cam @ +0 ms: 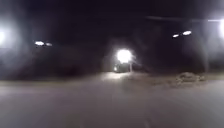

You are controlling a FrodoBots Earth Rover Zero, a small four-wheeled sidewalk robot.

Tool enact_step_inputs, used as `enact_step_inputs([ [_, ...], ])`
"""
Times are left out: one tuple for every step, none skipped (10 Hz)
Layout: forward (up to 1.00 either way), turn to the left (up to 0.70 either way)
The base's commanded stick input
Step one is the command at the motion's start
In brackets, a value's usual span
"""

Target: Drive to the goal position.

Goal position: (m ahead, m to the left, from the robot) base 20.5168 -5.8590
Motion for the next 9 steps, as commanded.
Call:
enact_step_inputs([
  [1.00, 0.00],
  [1.00, 0.00],
  [1.00, 0.00],
  [1.00, 0.00],
  [1.00, 0.00],
  [1.00, 0.00],
  [1.00, 0.00],
  [1.00, 0.00],
  [1.00, 0.00],
])
